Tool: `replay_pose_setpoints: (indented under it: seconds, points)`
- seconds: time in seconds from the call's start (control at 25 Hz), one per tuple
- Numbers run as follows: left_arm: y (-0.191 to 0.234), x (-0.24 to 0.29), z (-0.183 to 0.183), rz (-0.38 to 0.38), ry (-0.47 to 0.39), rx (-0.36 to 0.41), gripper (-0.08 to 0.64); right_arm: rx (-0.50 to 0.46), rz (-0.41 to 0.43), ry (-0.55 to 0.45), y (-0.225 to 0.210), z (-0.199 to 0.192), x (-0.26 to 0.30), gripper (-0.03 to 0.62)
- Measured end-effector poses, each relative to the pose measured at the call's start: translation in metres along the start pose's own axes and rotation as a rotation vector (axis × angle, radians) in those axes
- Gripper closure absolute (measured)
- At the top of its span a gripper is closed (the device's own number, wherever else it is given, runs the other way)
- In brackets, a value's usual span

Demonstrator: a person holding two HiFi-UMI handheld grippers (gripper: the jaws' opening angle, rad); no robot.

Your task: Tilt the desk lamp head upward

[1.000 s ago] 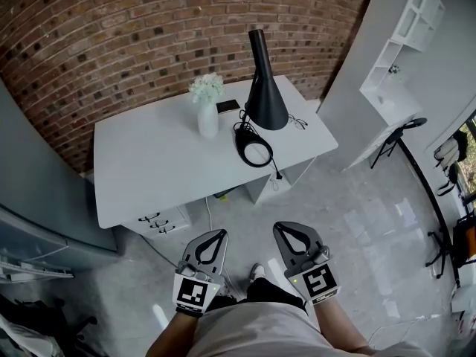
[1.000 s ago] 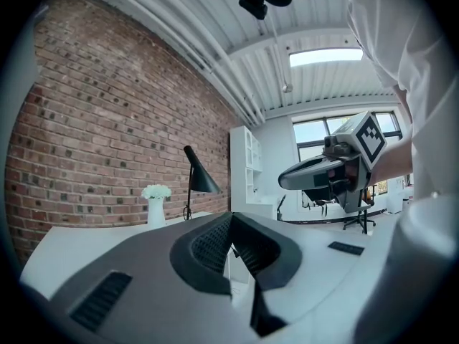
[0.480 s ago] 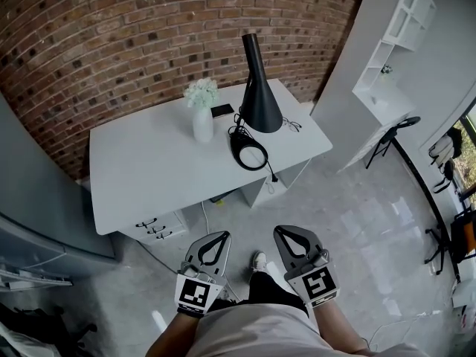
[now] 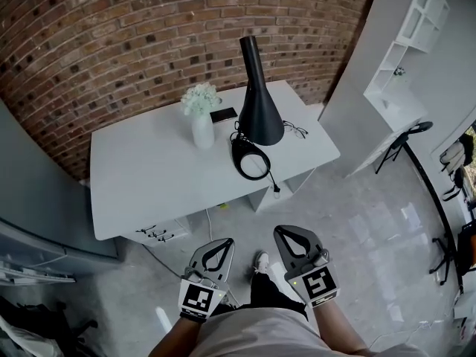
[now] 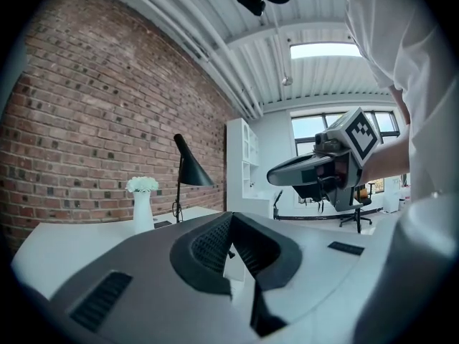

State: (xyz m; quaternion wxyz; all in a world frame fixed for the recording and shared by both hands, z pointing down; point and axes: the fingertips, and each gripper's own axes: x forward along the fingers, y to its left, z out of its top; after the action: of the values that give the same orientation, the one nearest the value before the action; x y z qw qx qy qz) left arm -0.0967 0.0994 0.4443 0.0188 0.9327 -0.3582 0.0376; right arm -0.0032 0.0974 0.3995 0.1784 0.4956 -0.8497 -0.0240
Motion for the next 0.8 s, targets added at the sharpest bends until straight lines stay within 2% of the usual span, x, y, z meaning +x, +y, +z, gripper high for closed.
replay_pose_setpoints:
  seconds: [0.28, 0.56, 0.8]
  points:
    - [0.017, 0.050, 0.009, 0.051, 0.006, 0.005, 0.552, 0.002, 0.032, -0.015, -0.052, -0.008, 0.021, 0.574]
    - [0.040, 0.101, 0.007, 0.104, 0.064, 0.025, 0.552, 0.035, 0.060, -0.024, -0.104, -0.020, 0.043, 0.574]
    - [0.029, 0.158, 0.015, 0.115, 0.069, 0.027, 0.552, 0.037, 0.136, -0.042, -0.140, -0.029, 0.061, 0.574]
